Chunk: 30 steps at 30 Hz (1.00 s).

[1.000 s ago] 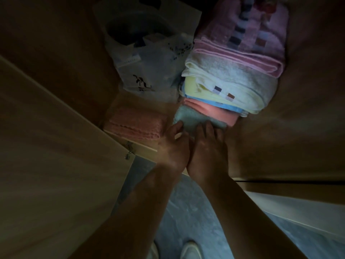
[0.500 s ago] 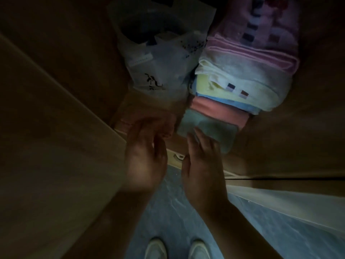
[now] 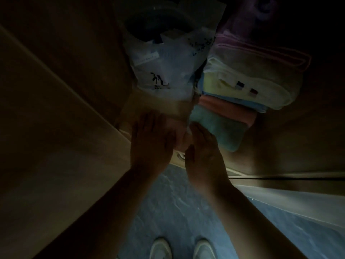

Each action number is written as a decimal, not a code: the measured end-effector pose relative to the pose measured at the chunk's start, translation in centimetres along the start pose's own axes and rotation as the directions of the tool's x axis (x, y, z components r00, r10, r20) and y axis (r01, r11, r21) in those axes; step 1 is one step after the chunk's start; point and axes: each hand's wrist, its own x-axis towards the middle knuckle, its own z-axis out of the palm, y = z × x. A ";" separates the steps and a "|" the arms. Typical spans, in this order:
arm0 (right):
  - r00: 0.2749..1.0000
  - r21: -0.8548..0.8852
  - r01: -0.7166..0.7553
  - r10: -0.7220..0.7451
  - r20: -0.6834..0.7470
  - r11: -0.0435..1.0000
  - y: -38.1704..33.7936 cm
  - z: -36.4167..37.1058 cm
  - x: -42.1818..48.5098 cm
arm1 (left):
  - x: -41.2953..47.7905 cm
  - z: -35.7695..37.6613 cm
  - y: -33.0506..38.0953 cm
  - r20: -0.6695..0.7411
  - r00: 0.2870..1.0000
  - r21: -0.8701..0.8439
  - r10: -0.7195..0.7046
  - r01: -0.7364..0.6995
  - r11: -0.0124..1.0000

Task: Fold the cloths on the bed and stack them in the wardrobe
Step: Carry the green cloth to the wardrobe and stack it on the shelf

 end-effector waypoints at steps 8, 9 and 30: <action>0.968 0.099 -0.140 0.115 0.221 0.985 0.1 -1.0 0.6 | -2.2 0.9 0.4 -0.270 0.960 -0.066 0.069 -0.090 0.994; 0.969 0.120 -0.136 0.107 0.225 0.983 0.0 -1.2 0.7 | -2.4 0.8 0.5 -0.256 0.963 -0.072 0.084 -0.106 0.992; 0.999 0.019 -0.033 0.033 -0.034 0.999 2.9 -4.4 -3.6 | -4.8 1.8 10.1 -0.006 0.998 -0.297 -0.064 0.060 0.953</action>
